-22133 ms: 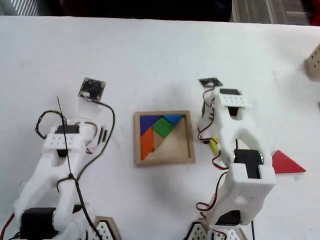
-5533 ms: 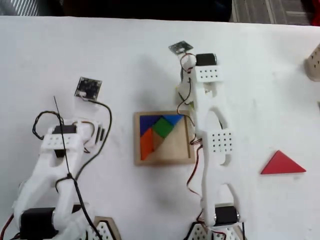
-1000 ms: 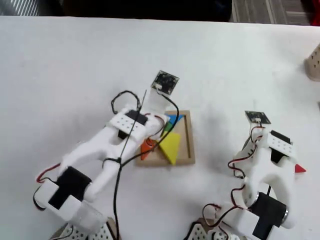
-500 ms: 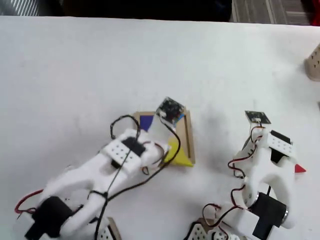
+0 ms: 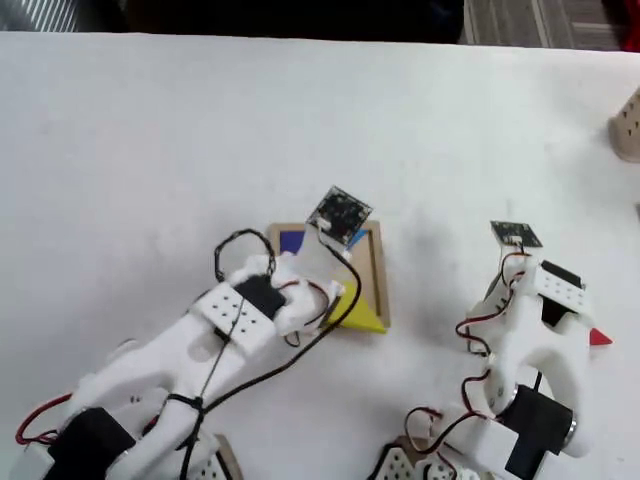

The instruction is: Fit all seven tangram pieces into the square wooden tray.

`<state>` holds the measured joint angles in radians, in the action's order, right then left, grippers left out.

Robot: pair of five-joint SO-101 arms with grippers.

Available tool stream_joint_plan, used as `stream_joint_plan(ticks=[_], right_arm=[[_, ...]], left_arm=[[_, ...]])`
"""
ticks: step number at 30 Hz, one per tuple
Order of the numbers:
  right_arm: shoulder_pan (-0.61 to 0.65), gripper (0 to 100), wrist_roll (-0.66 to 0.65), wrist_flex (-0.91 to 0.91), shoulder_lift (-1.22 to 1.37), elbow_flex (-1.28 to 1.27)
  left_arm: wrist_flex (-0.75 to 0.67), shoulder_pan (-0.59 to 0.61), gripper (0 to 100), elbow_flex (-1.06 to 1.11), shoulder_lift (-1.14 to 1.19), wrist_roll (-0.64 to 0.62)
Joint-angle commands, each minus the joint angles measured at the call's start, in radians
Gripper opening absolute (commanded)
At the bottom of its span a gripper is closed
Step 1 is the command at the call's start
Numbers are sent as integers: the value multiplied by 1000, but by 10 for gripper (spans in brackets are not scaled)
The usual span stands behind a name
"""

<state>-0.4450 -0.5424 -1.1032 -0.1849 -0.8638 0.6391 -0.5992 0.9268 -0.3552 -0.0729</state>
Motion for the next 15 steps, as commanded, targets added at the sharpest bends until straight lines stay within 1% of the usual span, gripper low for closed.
stream_joint_plan(ticks=[1, 4, 8, 10, 12, 15], right_arm=[[-4, 19, -11, 13, 2, 31], [-4, 19, -11, 15, 2, 31], [-4, 19, -11, 16, 2, 31], [-4, 19, -11, 16, 2, 31], [-4, 19, -11, 16, 2, 31], [-2, 19, -11, 16, 4, 31]], left_arm=[[32, -27, 23, -61, -31, -5], [103, -101, 23, -63, -38, -3], [230, -262, 23, -77, -39, -3], [238, -306, 23, -78, -30, -9], [235, -315, 23, -81, -19, -11], [175, -309, 23, -83, 27, -11]])
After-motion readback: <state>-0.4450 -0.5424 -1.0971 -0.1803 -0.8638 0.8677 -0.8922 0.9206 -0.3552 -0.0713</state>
